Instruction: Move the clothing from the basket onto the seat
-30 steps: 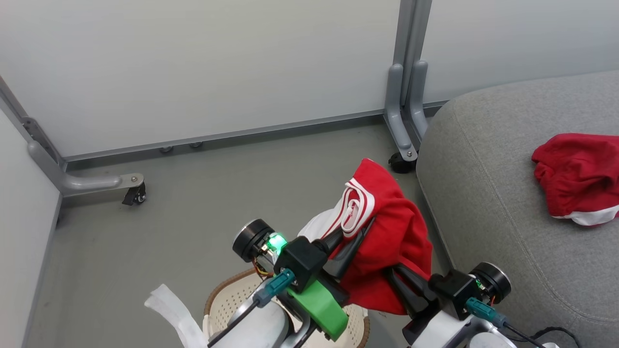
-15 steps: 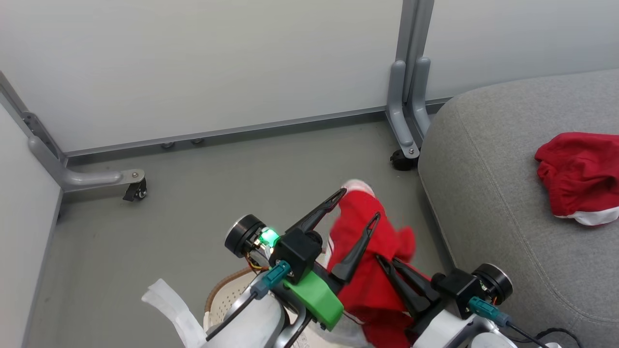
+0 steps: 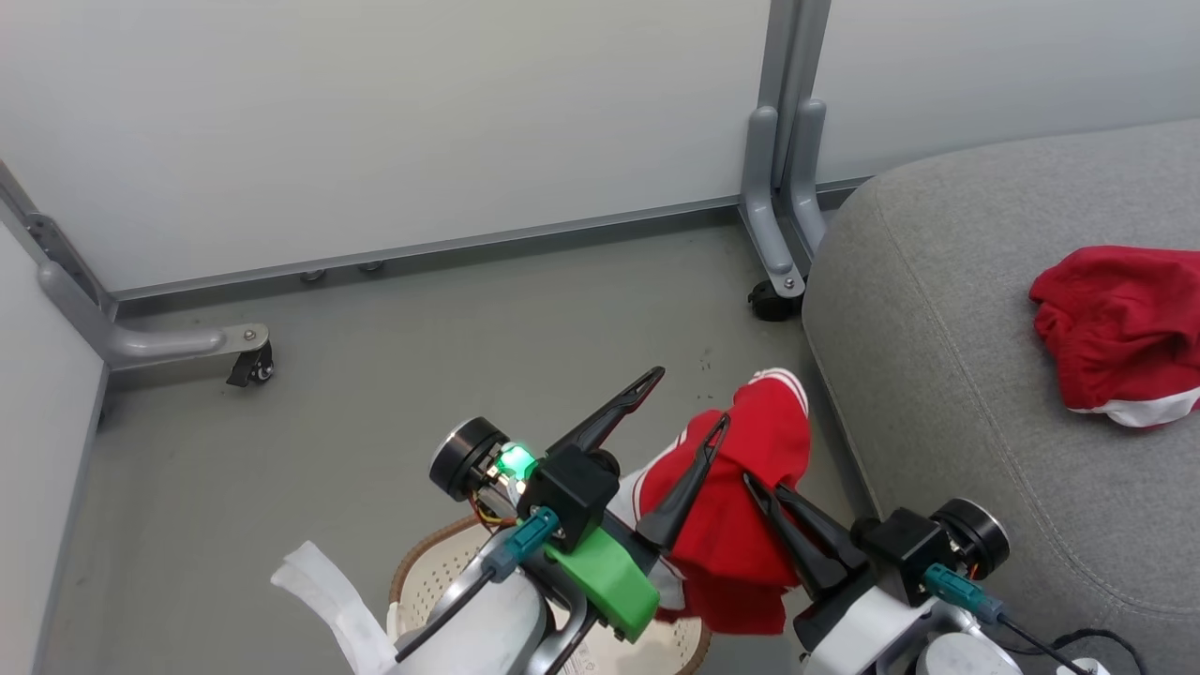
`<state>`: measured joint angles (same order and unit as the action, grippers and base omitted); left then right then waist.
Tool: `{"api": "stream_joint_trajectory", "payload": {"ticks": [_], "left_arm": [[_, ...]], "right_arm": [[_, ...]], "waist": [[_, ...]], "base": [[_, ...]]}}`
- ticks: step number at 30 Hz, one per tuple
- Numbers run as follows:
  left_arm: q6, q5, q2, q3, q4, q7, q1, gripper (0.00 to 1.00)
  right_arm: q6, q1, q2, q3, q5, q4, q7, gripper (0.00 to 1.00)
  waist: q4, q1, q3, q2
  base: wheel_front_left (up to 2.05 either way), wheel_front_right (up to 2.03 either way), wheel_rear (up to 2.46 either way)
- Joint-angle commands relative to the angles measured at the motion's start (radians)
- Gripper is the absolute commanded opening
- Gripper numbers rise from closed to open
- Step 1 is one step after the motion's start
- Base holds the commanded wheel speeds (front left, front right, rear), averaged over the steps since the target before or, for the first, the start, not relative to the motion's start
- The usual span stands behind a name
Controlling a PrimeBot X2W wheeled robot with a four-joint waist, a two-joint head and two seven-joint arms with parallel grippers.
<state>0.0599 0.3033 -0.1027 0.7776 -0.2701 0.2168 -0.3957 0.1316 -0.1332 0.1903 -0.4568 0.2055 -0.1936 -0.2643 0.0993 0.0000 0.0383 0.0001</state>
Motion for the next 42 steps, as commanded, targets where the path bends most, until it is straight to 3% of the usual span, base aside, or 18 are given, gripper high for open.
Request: {"api": "stream_joint_trajectory", "payload": {"ticks": [1,9,19,33,42], "left_arm": [[-0.009,0.001,-0.007,0.001,-0.004,0.005,-0.008,1.0],[-0.006,-0.001,-0.023,0.014,-0.008,0.008,0.0,1.0],[-0.004,0.011,-0.044,0.024,0.002,-0.004,0.009,1.0],[0.006,-0.006,-0.094,0.043,0.043,-0.057,-0.05,1.0],[0.015,-0.021,-0.116,0.057,0.073,-0.089,-0.091,1.0]], "right_arm": [[-0.002,0.007,0.001,0.012,-0.008,0.009,0.0,0.0],[-0.002,0.013,0.009,0.098,-0.044,0.045,0.0,0.0],[-0.002,0.047,0.007,0.187,-0.076,0.108,0.0,0.0],[-0.002,0.059,-0.074,0.269,-0.093,0.18,0.0,0.0],[-0.002,0.012,-0.105,0.333,-0.096,0.222,0.0,0.0]], "waist": [[0.009,0.0,-0.006,-0.0001],[0.074,0.0,-0.035,-0.0001],[0.226,0.0,-0.096,-0.0001],[0.415,0.0,-0.262,-0.0001],[0.444,0.0,-0.351,-0.0001]], "base": [[0.0,0.0,0.0],[0.0,0.0,0.0],[0.0,0.0,0.0],[0.0,0.0,0.0],[0.0,0.0,0.0]]}}
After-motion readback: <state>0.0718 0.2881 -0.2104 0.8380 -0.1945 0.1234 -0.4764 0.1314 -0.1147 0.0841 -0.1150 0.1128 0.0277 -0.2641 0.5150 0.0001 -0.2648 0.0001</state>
